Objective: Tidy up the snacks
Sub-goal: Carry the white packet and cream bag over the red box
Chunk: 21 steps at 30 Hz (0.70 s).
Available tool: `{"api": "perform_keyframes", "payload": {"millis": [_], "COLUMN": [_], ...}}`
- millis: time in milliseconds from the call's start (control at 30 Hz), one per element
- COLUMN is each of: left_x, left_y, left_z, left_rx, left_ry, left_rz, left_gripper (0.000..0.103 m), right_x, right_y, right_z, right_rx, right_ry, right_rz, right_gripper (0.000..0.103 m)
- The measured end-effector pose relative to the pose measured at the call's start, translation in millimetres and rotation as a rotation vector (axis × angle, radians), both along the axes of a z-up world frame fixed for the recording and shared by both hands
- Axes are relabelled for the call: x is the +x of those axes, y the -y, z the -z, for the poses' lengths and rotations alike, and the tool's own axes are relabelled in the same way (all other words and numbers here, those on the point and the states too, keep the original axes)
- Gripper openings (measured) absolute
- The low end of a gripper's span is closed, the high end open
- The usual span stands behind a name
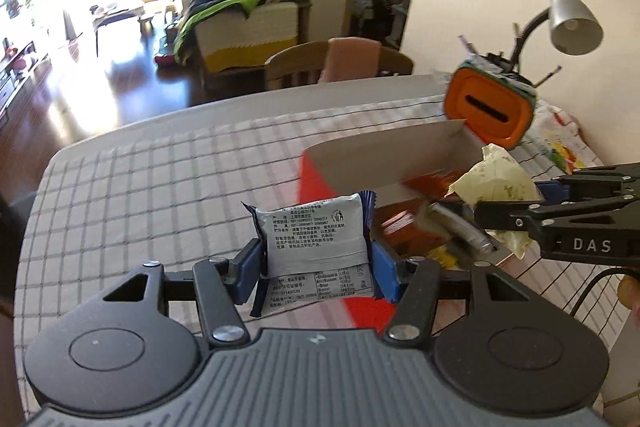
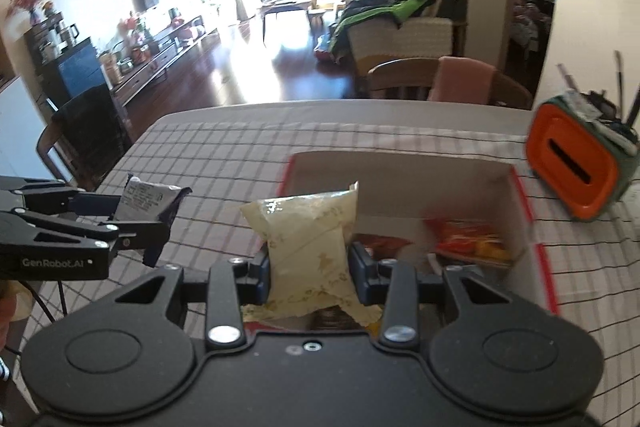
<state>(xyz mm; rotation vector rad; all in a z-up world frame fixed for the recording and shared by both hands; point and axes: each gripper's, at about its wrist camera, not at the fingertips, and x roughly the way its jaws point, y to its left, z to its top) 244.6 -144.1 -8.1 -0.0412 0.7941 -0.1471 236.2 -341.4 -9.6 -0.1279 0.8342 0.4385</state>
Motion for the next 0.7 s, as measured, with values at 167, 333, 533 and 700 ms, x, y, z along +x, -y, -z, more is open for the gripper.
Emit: {"api": "perform_keyframes", "payload": {"millis": [167,333,533,700], "left_x": [20.4,42.0,67.2,85.7], "left_y": [35.3,65.5,95.7,109.5], "left_z": [2.3,12.1,28.9,43.5], "left_rx": [0.007,0.006,0.032,0.059], "left_ry": [-0.004,-0.039,-0.090,-0.117], "left_rz": [0.031,0.038,0.029,0.018], "left_gripper": [0.058,0.058,0.058,0.058], "right_x": [10.2,22.7,42.7,59.7], "right_y": [36.4,65.7,91.6,97.5], "right_z": [1.1,8.3,28.8,49.3], "right_rx": [-0.009,-0.028,-0.054,-0.052], "right_ry": [0.012,0.006,-0.027,-0.093], "right_rz": [0.039,0.073,0.103,0.112], "right_gripper": [0.038,0.038,0.038,0.038]}}
